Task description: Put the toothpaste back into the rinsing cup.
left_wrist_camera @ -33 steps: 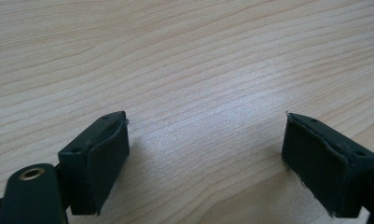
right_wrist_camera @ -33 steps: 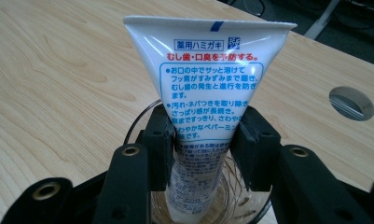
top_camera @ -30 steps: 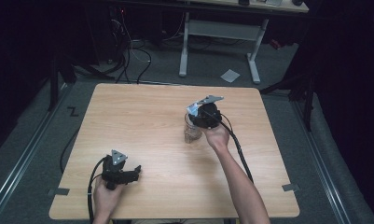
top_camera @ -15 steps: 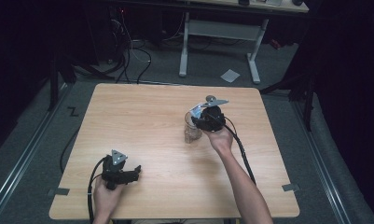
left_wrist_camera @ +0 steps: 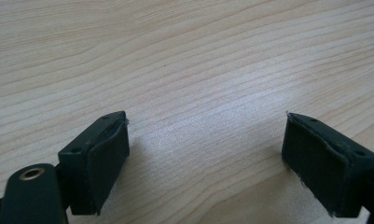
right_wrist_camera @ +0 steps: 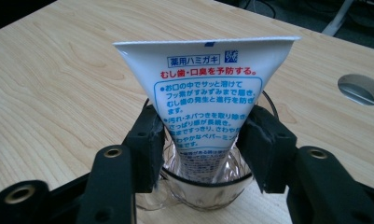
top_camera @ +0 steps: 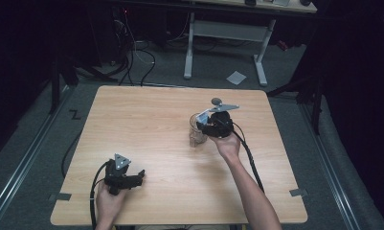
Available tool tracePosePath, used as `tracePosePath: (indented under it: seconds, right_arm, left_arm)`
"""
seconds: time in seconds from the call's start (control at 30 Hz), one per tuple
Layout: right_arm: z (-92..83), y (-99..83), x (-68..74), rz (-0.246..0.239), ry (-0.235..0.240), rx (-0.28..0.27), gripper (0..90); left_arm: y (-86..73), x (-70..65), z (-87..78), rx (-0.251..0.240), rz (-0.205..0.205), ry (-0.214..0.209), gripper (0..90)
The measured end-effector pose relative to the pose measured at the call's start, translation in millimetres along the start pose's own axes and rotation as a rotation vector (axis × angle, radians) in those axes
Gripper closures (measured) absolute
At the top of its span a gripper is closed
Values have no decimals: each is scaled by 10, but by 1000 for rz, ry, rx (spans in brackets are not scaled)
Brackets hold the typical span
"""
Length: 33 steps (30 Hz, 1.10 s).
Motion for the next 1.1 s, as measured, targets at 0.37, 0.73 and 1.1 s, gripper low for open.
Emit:
tracePosePath:
  seconds: [0.37, 0.73, 1.1]
  right_arm:
    - [-81, -51, 14, 14, 3, -19, 425]
    - [-189, -65, 13, 13, 8, -52, 405]
    - [-390, -75, -2, 21, 0, -99, 407]
  left_arm:
    - [0, -1, 1, -1, -2, 1, 152]
    - [0, -1, 1, -1, -2, 1, 152]
    - [3, 1, 4, -1, -3, 2, 153]
Point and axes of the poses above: each handheld gripper's, and its own axes: z roughly forward along the jaws, y roughly out of its top, x roughly to its left, the point moved 2 cm from there along z, roughly forward along the jaws, and after that the axes turned 2 degrees about y, right-handed, at the moved point
